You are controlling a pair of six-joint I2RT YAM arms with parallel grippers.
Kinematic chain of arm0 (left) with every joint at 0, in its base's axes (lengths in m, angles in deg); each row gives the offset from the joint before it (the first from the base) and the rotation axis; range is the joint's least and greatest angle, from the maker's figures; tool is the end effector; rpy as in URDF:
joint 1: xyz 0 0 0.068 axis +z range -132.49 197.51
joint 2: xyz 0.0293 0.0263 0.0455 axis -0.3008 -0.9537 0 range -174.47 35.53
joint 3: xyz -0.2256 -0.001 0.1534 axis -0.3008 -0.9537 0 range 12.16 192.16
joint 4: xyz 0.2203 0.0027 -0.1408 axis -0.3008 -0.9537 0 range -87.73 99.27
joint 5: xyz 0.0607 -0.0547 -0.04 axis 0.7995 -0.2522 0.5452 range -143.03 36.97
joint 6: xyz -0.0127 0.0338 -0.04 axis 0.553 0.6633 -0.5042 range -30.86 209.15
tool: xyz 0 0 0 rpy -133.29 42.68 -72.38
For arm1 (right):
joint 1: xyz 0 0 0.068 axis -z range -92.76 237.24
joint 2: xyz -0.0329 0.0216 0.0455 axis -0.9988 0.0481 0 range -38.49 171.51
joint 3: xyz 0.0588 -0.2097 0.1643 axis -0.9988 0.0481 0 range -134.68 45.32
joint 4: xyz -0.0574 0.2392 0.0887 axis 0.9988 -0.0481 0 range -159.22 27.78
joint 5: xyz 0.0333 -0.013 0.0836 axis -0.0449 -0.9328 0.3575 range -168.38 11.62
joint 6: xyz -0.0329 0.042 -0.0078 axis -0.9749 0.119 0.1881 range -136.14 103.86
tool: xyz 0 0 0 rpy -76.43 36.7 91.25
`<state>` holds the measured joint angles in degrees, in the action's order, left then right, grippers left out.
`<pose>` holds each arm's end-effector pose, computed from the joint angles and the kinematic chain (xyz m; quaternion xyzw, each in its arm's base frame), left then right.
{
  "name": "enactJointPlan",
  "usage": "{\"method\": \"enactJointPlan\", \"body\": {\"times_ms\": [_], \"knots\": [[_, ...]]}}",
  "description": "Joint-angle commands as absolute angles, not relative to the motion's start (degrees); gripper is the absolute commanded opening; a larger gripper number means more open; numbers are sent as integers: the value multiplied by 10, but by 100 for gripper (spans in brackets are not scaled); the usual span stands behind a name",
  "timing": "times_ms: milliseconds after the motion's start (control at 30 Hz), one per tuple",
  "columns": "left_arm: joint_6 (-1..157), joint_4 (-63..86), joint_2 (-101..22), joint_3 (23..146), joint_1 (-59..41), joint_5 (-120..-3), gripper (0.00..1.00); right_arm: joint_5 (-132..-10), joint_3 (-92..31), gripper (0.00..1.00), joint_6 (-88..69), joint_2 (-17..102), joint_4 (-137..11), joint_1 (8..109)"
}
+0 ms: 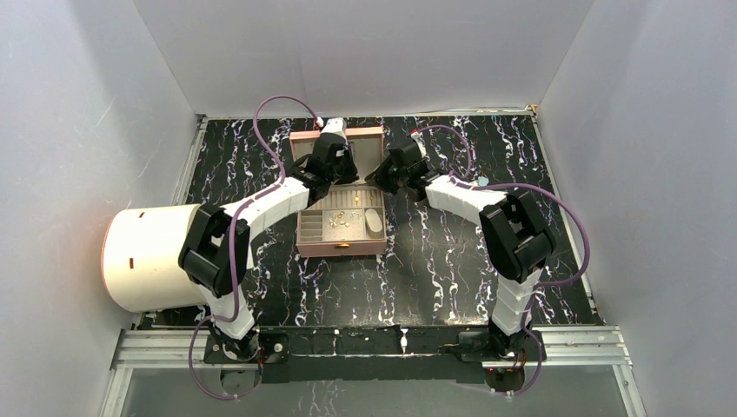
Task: Organize the mixed jewelry
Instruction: Place the jewelry in the jewelry box.
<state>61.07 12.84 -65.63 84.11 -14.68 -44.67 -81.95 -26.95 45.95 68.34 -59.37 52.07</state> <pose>0.3521 -0.2155 0.2581 -0.0085 0.8450 -0.2133 0.4904 0.3490 0.2433 0.2190 0.2179 0.8455 0.3473 0.3422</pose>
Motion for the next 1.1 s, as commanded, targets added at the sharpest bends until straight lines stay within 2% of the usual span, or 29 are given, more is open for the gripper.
{"method": "enactJointPlan", "body": {"times_ms": [0, 33, 1067], "knots": [[624, 133, -654, 859, -149, -422, 2, -804, -261, 0, 423, 678, -604, 526], [625, 133, -652, 861, -149, -419, 0, -804, -261, 0, 423, 678, -603, 525], [637, 156, -610, 890, -149, -355, 0, -802, -261, 0, 427, 683, -603, 526]]}}
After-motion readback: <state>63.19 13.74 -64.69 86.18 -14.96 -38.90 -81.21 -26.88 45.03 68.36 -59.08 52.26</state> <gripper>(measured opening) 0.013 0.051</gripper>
